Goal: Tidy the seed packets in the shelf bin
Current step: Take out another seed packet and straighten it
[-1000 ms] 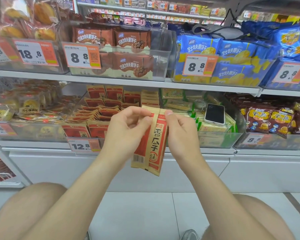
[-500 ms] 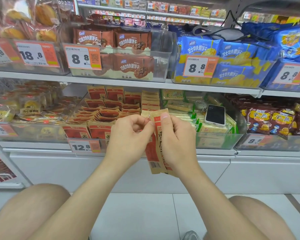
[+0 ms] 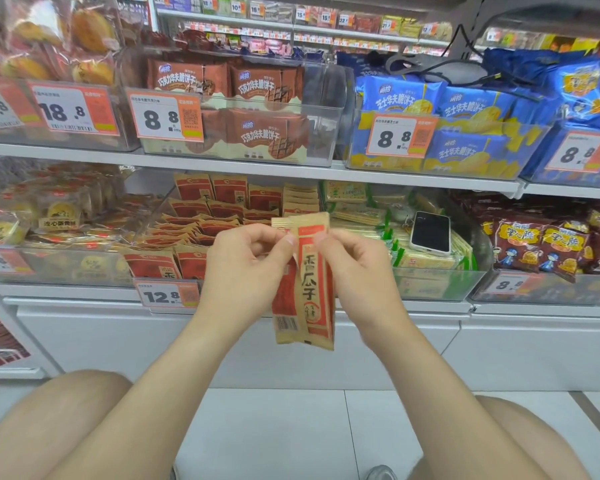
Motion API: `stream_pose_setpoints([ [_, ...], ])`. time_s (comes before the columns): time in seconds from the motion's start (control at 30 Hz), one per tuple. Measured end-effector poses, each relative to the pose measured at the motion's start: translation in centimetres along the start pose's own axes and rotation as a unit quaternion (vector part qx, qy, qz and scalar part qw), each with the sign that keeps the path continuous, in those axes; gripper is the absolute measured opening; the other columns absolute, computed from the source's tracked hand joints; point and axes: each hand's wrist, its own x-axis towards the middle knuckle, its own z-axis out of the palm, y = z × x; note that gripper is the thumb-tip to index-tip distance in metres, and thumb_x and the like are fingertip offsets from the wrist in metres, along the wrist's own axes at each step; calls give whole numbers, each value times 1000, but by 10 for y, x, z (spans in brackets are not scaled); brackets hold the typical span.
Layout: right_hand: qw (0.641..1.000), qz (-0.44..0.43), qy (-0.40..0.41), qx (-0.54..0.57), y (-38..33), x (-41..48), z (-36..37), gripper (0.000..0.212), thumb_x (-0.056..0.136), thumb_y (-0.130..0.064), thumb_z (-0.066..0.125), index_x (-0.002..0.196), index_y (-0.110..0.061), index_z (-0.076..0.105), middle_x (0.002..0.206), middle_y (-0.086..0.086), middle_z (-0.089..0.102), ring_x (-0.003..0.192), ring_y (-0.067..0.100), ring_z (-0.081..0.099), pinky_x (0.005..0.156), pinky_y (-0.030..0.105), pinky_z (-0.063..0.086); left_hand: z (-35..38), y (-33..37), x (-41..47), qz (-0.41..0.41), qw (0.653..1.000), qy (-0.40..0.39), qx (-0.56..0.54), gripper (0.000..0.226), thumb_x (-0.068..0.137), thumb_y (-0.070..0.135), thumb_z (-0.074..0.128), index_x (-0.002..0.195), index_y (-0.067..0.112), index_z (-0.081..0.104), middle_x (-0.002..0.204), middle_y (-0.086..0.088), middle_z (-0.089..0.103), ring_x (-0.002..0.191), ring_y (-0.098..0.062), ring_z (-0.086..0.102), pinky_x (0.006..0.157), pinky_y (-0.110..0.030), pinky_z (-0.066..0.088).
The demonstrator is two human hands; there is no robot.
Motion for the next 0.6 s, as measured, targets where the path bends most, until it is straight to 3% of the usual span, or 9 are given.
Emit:
stream_pose_setpoints([
  [0.07, 993, 3, -98, -72, -5, 0, -13, 17, 105, -26, 65, 114, -24, 80, 97, -1, 83, 92, 14, 80, 81, 42, 66, -6, -6, 5, -19, 999, 43, -24, 19, 102, 36, 72, 92, 22, 80, 82, 2, 82, 78, -20, 81, 72, -53, 67],
  [0.17, 975, 47, -177, -129, -6, -3, -24, 21, 104, -26, 69, 124, -25, 75, 101, -3, 83, 86, 19, 82, 74, 46, 68, -15, -11, 10, -23, 994, 94, -49, 28, 97, 53, 72, 92, 26, 75, 88, 3, 82, 86, -19, 81, 81, -55, 66],
  [0.3, 988, 46, -120, -87, -2, -7, -16, 19, 108, -20, 63, 123, -20, 75, 96, -2, 84, 86, 18, 82, 78, 48, 68, -13, -10, 7, -20, 997, 56, -40, 34, 86, 63, 78, 96, 32, 67, 100, 11, 79, 93, -15, 80, 79, -54, 66],
  [0.37, 994, 40, -70, -74, 2, -4, -13, 18, 109, -18, 62, 118, -20, 78, 93, 0, 84, 86, 18, 82, 79, 51, 67, -9, -10, 2, -30, 999, 11, 1, 36, 81, 57, 87, 96, 31, 66, 103, 13, 77, 93, -15, 79, 78, -53, 66],
  [0.47, 994, 14, -9, -107, 9, 1, -13, 21, 108, -23, 61, 103, -21, 81, 87, 0, 83, 81, 23, 81, 72, 53, 67, -1, -10, -6, -46, 998, -42, 27, 39, 77, 49, 94, 94, 24, 69, 100, 13, 80, 91, -15, 79, 80, -50, 66],
  [0.6, 987, -32, 18, -158, 7, -4, -11, 24, 105, -25, 67, 83, -25, 79, 76, -6, 80, 70, 15, 79, 60, 43, 66, 0, -7, -10, -89, 992, -87, -27, 40, 83, 35, 93, 101, 7, 70, 94, 3, 84, 88, -19, 82, 75, -41, 69],
])
